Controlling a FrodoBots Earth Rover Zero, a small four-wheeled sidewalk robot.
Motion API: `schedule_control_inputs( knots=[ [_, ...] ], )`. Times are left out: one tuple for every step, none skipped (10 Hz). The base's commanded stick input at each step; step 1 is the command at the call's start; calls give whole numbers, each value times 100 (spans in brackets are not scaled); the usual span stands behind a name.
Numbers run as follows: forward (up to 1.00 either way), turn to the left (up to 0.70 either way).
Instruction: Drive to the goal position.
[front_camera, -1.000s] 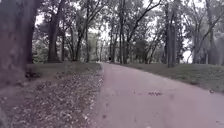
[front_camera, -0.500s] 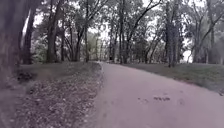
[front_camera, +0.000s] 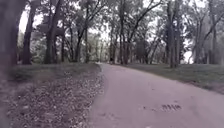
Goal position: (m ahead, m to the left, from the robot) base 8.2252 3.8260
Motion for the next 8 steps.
schedule_control_inputs(
  knots=[
    [68, 14],
    [69, 12],
    [69, 5],
    [69, 1],
    [68, 0],
    [68, 0],
    [69, 0],
    [69, 0]
  ],
)
